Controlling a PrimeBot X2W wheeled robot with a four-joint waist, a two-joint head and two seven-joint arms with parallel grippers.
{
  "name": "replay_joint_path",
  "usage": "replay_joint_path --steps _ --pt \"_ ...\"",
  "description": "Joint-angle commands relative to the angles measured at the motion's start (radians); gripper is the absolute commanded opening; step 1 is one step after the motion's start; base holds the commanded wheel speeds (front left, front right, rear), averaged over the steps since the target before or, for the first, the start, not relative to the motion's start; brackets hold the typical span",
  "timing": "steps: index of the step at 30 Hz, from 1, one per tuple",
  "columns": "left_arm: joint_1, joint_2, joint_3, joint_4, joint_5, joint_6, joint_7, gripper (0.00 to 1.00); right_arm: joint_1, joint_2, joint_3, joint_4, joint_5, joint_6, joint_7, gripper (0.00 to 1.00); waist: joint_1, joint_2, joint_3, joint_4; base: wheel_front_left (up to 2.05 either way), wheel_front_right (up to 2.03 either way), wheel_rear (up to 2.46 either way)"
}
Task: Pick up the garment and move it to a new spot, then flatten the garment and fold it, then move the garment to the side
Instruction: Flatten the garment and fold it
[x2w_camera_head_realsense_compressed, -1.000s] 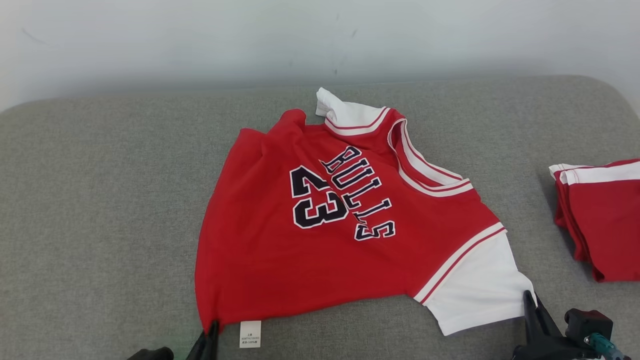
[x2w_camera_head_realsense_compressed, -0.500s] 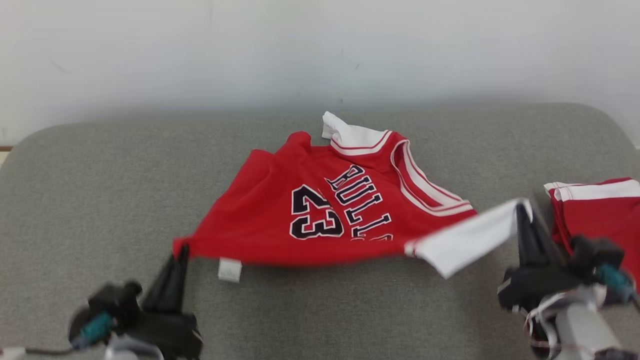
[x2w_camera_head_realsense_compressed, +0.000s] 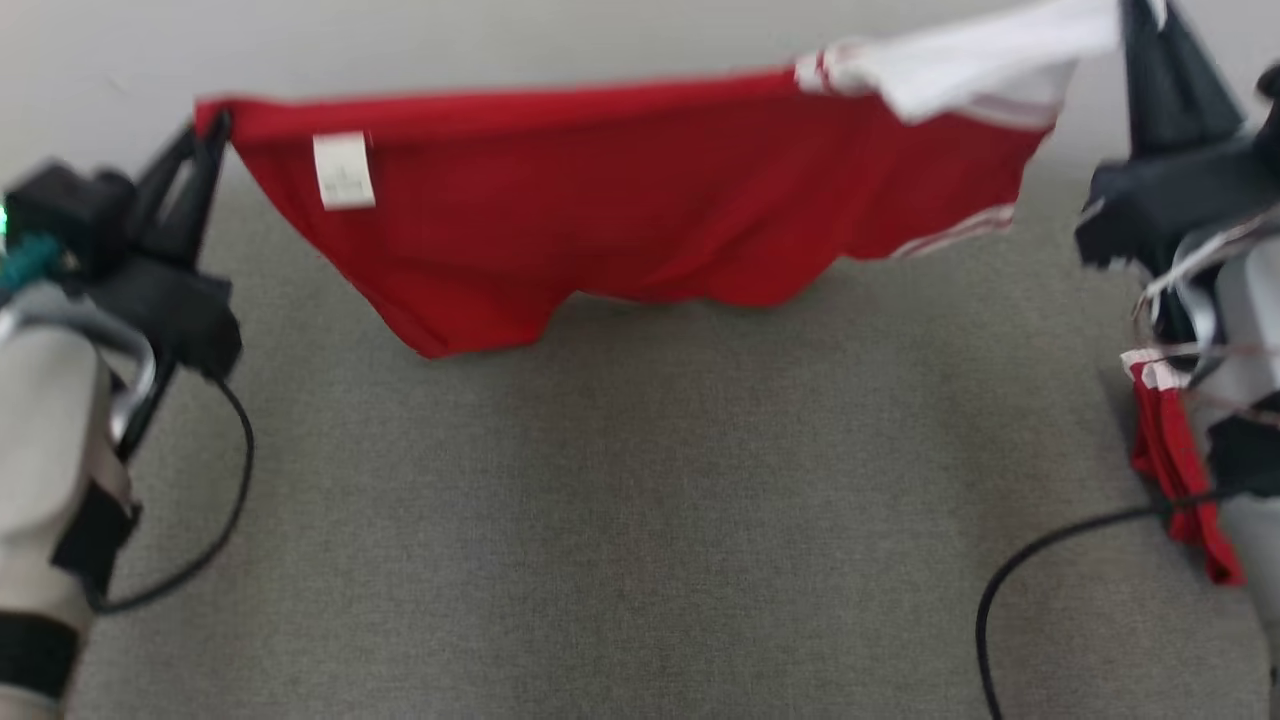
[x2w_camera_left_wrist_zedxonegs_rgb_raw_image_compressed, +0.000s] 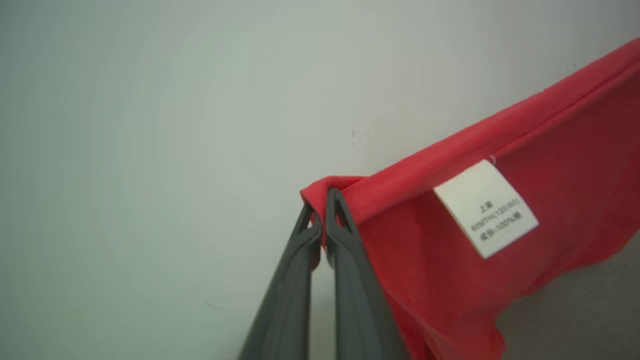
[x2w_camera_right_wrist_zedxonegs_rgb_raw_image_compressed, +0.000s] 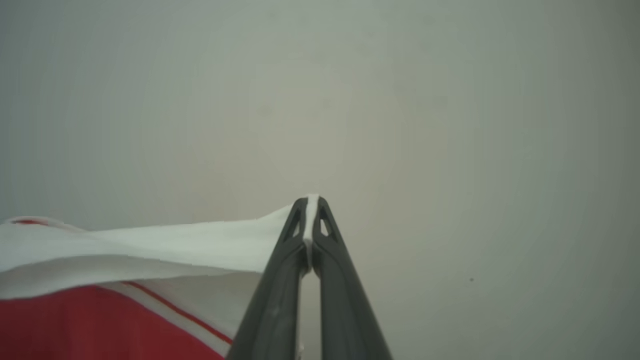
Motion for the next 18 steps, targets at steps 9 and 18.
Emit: replay_joint_path --steps 9,18 --pt "-0.345 0.024 -0.105 0.127 0.052 0.001 0.024 0.00 -0.371 -0.071 0.083 0.137 -0.013 -0.002 0.000 0.00 -0.0001 0.0000 0.249 0.002 0.00 0.00 0.00" --pt "-0.577 0.011 -0.105 0.222 0.088 0.054 0.026 0.00 -0.669 -0.088 0.076 0.269 -0.039 -0.002 0.000 0.00 -0.0001 0.0000 0.411 0.010 0.00 0.00 0.00"
